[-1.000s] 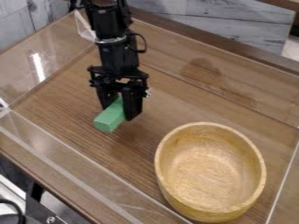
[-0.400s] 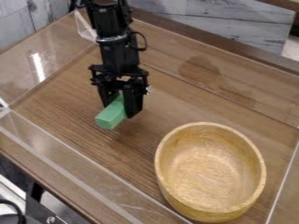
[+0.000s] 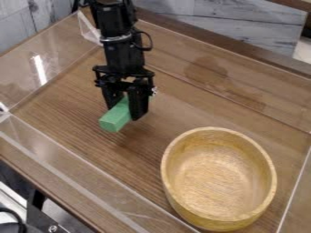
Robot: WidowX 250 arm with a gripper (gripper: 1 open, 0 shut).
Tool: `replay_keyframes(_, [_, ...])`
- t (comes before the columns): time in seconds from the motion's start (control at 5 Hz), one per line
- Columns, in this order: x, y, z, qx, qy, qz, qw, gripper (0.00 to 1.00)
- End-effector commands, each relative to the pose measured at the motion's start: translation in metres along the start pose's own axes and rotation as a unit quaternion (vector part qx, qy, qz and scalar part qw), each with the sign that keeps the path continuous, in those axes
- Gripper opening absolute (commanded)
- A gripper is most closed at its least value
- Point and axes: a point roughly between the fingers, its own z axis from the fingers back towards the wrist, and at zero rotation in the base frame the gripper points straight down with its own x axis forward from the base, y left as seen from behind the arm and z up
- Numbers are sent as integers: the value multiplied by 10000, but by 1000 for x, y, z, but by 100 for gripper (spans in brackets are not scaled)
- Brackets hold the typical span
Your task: Remove the green block from inside the brown bowl and put it on the table
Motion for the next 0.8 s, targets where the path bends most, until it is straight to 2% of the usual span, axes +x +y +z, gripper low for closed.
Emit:
replay_keyframes(0.0, [8, 3, 15, 56, -260, 0, 9996, 0])
replay_keyframes(0.6, [12, 5, 17, 8, -237, 17, 9997, 0])
